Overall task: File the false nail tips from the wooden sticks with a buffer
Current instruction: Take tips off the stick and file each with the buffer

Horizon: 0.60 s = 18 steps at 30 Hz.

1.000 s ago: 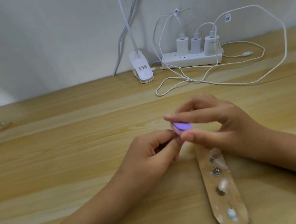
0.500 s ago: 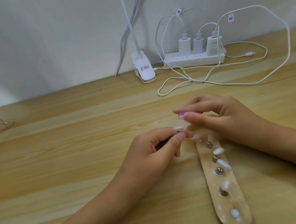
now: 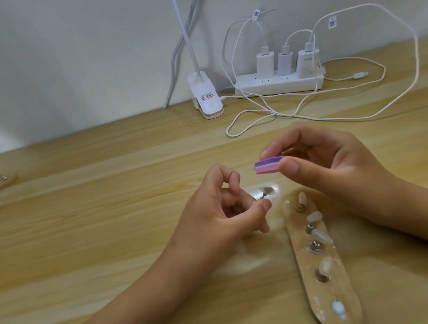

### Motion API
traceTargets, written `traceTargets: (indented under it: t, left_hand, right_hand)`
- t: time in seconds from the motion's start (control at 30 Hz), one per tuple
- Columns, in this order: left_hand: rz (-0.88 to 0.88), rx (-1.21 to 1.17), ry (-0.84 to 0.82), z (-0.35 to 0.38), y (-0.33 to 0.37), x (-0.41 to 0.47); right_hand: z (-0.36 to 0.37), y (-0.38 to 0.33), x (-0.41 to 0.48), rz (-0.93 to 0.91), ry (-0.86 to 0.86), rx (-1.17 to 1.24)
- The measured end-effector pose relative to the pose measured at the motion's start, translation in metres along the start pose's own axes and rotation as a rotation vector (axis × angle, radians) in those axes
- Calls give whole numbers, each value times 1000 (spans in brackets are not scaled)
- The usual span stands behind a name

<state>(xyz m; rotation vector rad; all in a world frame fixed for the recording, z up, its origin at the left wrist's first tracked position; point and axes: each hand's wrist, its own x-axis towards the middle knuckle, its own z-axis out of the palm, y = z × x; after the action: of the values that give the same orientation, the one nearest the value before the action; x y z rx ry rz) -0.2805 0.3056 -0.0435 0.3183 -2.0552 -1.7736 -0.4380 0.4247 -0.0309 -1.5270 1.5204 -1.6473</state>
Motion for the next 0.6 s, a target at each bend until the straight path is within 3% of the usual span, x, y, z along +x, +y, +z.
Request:
traceTargets:
  t: [0.13,0.27,0.37,0.47,0.6]
  left_hand:
    - [35,-35,-4,1,1,-1]
    - [35,-31,2,1,1,-1]
    - [44,-8,-12,1,2,-1]
    - [42,-27,-2,2,3,-1]
    - [60,-38,-14,1,3,-2]
  right_hand:
    - [2,1,0,69,-77,-48]
    - [2,-2,-1,-4,-44,-21]
    - [3,-1,0,86,-90,-27]
    - [2,-3,-1,34,-73,-28]
    - [4,-4,0,101,-93,-17]
